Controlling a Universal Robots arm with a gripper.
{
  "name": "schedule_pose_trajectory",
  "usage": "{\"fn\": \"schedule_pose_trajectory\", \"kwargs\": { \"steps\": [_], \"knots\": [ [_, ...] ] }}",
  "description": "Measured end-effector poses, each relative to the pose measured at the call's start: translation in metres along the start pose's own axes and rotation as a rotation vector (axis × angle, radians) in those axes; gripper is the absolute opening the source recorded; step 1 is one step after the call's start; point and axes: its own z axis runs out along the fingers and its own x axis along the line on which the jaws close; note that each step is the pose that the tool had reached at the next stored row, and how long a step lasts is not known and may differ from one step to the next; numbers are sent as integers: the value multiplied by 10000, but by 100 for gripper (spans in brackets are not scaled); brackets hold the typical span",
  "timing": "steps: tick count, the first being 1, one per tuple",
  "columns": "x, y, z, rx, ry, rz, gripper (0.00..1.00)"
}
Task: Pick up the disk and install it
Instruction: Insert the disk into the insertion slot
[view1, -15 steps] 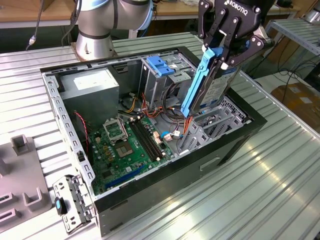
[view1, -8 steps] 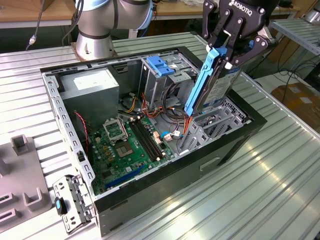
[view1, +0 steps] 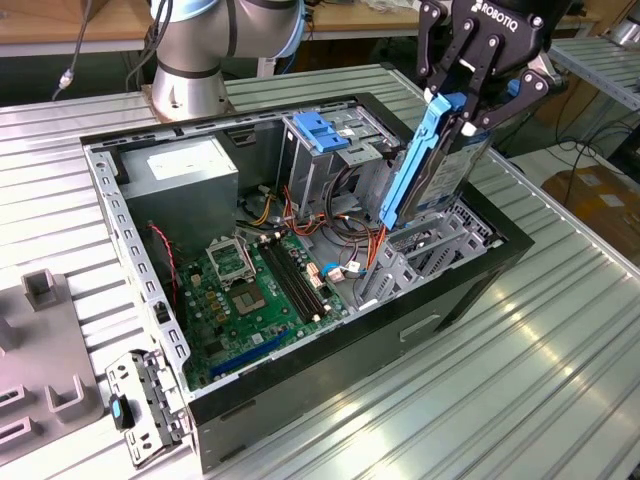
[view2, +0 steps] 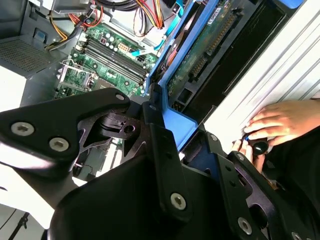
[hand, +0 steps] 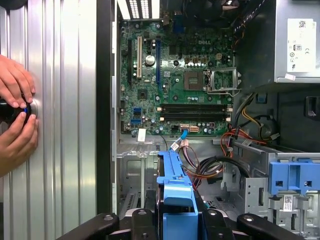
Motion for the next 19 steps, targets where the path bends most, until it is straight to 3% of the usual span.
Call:
{"fn": "schedule_pose_trajectory", "kwargs": {
  "steps": [13, 19],
  "knots": [
    [0, -5, 0, 0, 1, 0, 37],
    [5, -64, 15, 1, 6, 106, 37]
  ]
}}
